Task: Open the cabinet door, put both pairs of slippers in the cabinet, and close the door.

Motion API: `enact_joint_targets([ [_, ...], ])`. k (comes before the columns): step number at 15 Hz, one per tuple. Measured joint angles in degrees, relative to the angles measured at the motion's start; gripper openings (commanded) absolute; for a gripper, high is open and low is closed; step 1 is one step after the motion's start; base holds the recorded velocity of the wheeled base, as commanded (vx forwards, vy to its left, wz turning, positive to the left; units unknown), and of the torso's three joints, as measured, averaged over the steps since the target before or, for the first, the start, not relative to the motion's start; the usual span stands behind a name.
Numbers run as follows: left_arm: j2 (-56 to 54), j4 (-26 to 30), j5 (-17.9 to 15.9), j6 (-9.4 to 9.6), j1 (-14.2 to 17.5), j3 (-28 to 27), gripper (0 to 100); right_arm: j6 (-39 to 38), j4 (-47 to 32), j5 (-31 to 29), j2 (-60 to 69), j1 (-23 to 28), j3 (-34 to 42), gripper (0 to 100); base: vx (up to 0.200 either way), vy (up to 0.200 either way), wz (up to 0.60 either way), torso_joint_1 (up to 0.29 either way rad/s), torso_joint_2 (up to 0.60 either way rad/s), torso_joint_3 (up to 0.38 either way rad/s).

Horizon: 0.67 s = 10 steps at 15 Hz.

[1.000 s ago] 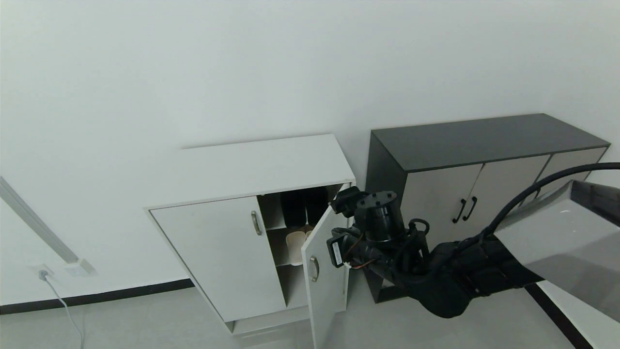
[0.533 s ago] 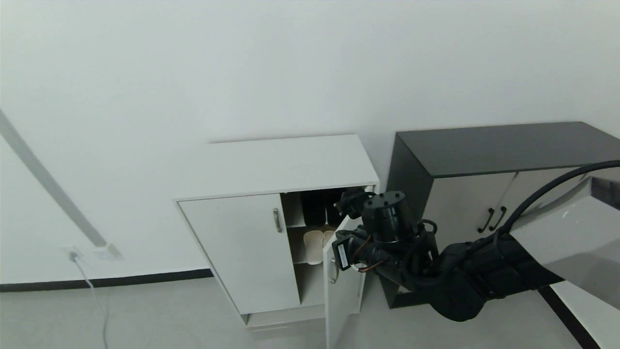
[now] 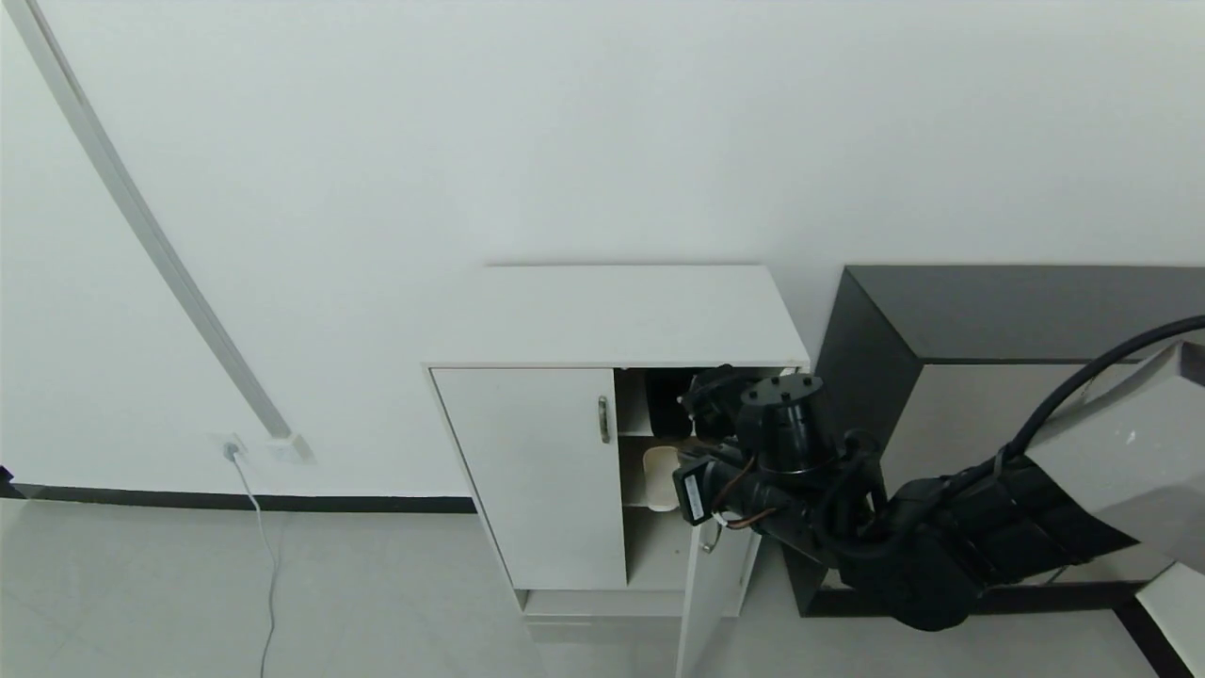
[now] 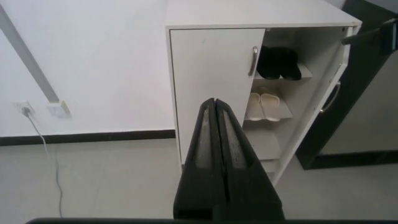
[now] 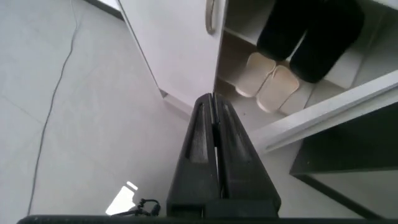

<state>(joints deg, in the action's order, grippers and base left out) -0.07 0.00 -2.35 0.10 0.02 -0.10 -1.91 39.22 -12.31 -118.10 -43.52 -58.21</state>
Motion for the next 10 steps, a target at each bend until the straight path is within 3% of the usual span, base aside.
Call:
enact_joint_targets([
  [1, 0.00, 0.00, -0.02, 0.00, 0.00, 0.00, 0, 0.17, -0.07, -0.30, 1.10, 0.67, 1.99, 0, 0.000, 0.000, 0.00, 0.000, 0.00, 0.000],
  [6, 0.00, 0.00, -0.02, 0.00, 0.05, 0.00, 0, 0.30, 0.13, -1.39, 6.67, 2.62, 12.92, 0, 0.200, 0.000, 0.00, -0.004, 0.00, 0.003],
  [10, 0.00, 0.02, 0.04, -0.10, 0.05, 0.02, 0, 0.26, 0.44, -1.37, 7.19, 2.90, 16.76, 0, 0.000, 0.000, 0.00, 0.000, 0.00, 0.000],
])
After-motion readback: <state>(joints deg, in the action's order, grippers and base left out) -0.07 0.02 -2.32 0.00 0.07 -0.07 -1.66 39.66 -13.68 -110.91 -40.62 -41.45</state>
